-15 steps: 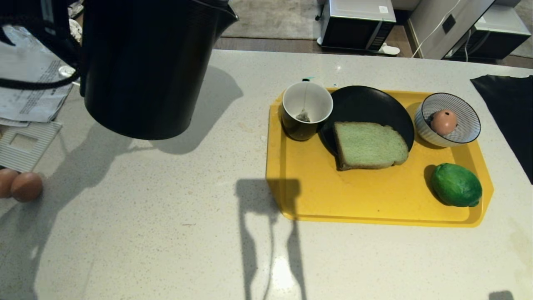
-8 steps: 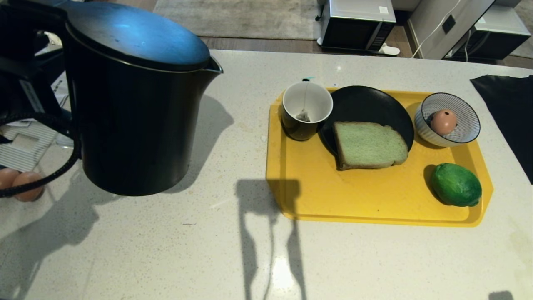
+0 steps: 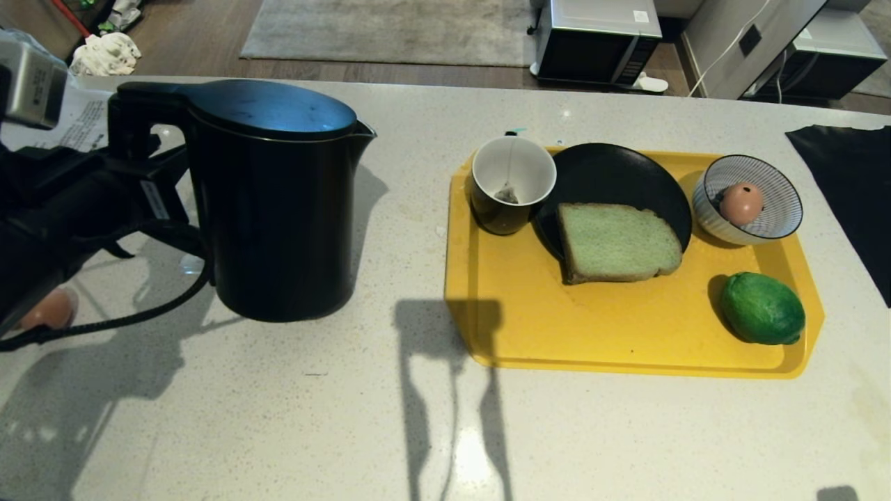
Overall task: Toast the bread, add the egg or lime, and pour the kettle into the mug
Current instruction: Put the kettle back
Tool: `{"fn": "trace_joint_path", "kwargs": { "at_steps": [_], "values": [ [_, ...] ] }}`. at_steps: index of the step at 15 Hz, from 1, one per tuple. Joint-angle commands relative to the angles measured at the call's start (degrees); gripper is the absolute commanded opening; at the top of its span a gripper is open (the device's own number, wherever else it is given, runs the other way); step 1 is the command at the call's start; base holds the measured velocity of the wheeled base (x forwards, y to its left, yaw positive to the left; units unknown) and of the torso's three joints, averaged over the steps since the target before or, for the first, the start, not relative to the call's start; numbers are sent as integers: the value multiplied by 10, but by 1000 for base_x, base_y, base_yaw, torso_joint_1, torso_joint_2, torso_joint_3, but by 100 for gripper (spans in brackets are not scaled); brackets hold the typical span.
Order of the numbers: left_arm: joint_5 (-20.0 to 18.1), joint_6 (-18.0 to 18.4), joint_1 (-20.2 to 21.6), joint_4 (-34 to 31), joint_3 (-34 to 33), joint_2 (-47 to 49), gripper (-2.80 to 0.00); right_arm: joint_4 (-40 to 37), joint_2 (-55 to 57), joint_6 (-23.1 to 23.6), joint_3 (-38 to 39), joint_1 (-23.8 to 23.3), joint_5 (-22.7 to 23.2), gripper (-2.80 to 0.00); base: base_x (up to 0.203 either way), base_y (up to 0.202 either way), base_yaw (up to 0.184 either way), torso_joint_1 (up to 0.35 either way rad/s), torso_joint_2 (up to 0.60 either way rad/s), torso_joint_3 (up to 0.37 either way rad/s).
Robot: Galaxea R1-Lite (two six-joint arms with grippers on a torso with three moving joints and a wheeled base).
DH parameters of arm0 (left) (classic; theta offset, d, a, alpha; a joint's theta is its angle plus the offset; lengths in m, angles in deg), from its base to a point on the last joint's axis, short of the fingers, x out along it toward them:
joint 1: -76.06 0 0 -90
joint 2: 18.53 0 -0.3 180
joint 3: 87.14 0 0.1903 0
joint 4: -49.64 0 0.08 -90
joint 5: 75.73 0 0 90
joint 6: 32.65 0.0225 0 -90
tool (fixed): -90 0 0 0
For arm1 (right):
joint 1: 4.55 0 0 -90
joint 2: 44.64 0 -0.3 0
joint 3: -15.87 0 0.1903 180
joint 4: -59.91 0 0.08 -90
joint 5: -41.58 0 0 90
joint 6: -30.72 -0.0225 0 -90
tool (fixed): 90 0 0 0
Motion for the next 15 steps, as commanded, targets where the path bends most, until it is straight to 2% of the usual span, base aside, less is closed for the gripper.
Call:
{"fn": "trace_joint_path", "kwargs": {
  "at_steps": [1,3,7,15],
  "values": [
    [-44,-11,40,80,25,95,-280,0,0,0,0,0,0,-280,0,0,0,0,0,0],
    [-77,-18,55,103,58,111,-280,0,0,0,0,0,0,-280,0,0,0,0,0,0],
    [-85,-15,55,108,98,147,-280,0,0,0,1,0,0,-280,0,0,0,0,0,0],
    [-87,0,31,108,88,146,-280,0,0,0,1,0,0,-280,0,0,0,0,0,0]
  ]
}}
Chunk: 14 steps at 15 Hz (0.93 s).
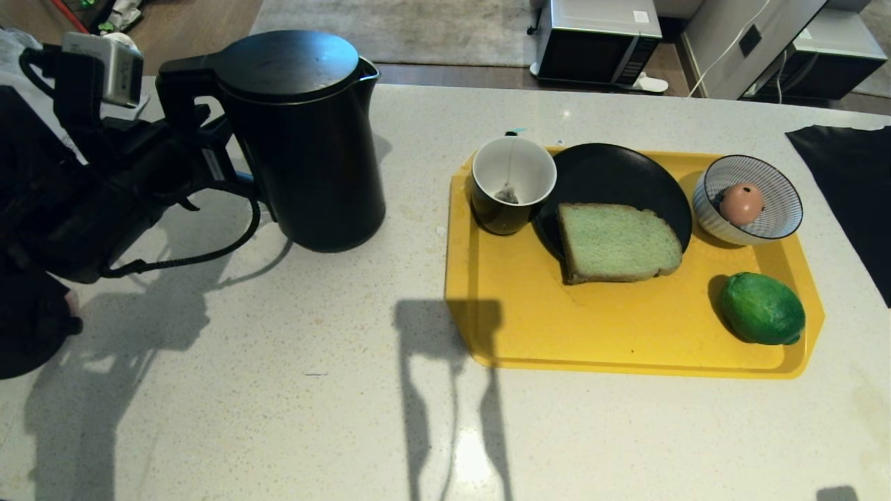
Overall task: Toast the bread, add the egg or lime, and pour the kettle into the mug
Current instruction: Put the kettle back
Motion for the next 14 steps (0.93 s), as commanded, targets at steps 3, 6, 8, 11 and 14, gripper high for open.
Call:
{"fn": "trace_joint_path", "kwargs": {
  "at_steps": [3,6,8,11,14],
  "values": [
    [1,11,-15,2,-31,-12,-280,0,0,0,1,0,0,-280,0,0,0,0,0,0],
    [-1,10,-20,2,-41,-15,-280,0,0,0,1,0,0,-280,0,0,0,0,0,0],
    [-1,11,-20,3,-55,-21,-280,0,0,0,1,0,0,-280,0,0,0,0,0,0],
    [1,12,-23,2,-63,-29,-280,0,0,0,1,0,0,-280,0,0,0,0,0,0],
    [-2,12,-26,2,-66,-36,0,0,0,0,1,0,0,-280,0,0,0,0,0,0]
  ]
}}
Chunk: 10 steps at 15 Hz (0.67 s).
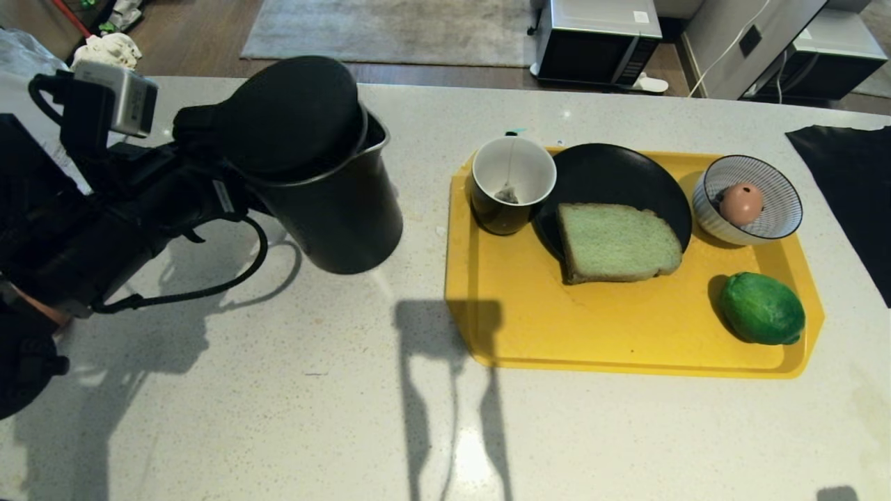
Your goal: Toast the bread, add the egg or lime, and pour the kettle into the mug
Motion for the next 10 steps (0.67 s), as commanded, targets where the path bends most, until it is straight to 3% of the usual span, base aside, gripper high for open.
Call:
{"fn": "trace_joint_path", "kwargs": {
  "at_steps": [1,5,10],
  "values": [
    [1,0,0,5,-10,-6,0,0,0,0,1,0,0,-280,0,0,0,0,0,0],
    [0,0,0,4,-36,-29,0,0,0,0,1,0,0,-280,0,0,0,0,0,0],
    [3,1,0,4,-130,-102,0,0,0,0,1,0,0,-280,0,0,0,0,0,0]
  ]
}}
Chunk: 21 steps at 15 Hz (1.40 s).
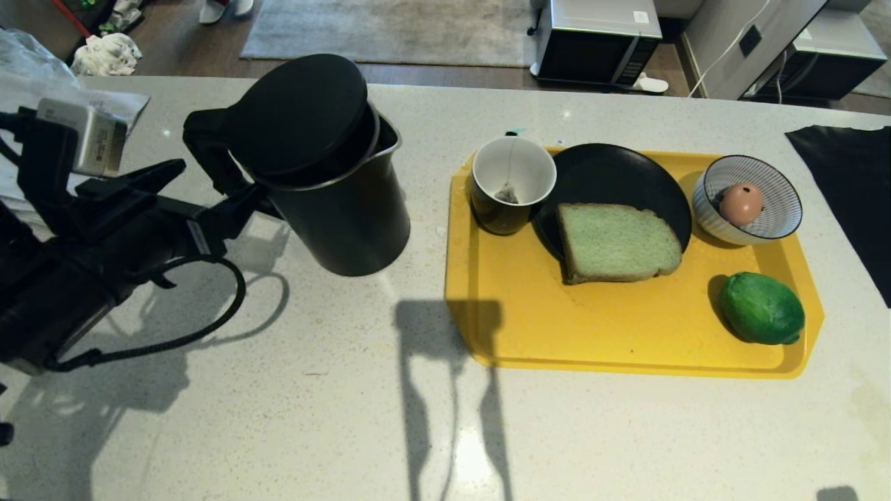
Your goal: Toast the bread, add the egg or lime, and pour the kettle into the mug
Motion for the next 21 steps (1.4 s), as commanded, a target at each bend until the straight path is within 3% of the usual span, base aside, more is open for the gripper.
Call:
{"fn": "trace_joint_path", "kwargs": {
  "at_steps": [1,3,4,7,11,14,16,19,21],
  "values": [
    [1,1,1,3,-44,-46,0,0,0,0,0,0,0,-280,0,0,0,0,0,0],
    [2,3,1,2,-67,-75,0,0,0,0,1,0,0,-280,0,0,0,0,0,0],
    [2,6,1,1,-74,-90,-280,0,0,0,1,0,0,-280,0,0,0,0,0,0],
    [2,9,1,-24,-73,-144,-280,0,0,0,1,0,0,-280,0,0,0,0,0,0],
    [3,11,2,-177,-37,-261,-280,0,0,0,1,0,0,-280,0,0,0,0,0,0],
    [19,23,1,-243,74,-263,-280,0,0,0,1,0,0,-280,0,0,0,0,0,0],
    [23,25,1,-332,175,-236,-280,0,0,0,1,0,0,-280,0,0,0,0,0,0],
    [18,19,-1,-490,375,-157,-280,0,0,0,0,0,0,-280,0,0,0,0,0,0],
    [13,-7,-10,-556,491,-71,-280,0,0,0,1,0,0,-280,0,0,0,0,0,0]
  ]
}}
